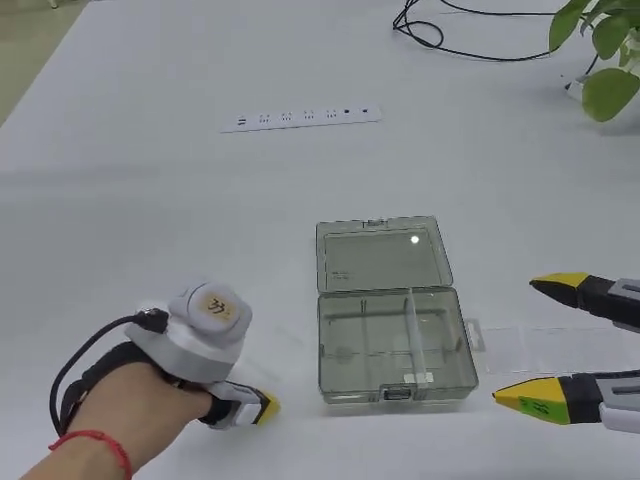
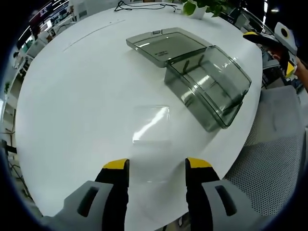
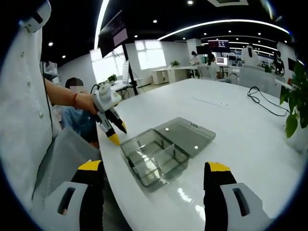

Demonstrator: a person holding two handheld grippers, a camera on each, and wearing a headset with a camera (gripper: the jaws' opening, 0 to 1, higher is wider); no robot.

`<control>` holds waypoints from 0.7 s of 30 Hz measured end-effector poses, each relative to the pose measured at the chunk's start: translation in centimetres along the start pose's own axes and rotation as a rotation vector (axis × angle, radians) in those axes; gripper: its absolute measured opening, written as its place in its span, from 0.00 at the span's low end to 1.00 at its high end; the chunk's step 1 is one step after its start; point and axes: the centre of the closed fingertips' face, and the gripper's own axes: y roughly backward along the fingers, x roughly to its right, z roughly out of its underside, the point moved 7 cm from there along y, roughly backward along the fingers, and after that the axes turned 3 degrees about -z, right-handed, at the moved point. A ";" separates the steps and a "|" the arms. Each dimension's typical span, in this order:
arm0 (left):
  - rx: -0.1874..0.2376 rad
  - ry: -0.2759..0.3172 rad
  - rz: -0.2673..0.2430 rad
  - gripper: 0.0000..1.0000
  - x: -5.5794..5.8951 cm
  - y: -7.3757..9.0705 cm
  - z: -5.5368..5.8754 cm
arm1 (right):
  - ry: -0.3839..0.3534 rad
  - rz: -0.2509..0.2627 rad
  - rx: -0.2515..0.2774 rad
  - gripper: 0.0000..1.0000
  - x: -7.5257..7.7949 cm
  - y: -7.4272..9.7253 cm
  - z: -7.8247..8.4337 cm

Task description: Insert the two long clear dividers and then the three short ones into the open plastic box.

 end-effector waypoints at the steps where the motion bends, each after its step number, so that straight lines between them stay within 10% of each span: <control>1: -0.005 0.000 -0.007 0.43 -0.1 -0.1 0.0 | 0.000 0.002 0.003 0.86 0.0 0.0 0.0; 21: -0.065 0.001 -0.073 0.32 -0.5 -0.2 -0.3 | 0.000 0.014 0.029 0.85 -0.3 0.2 0.1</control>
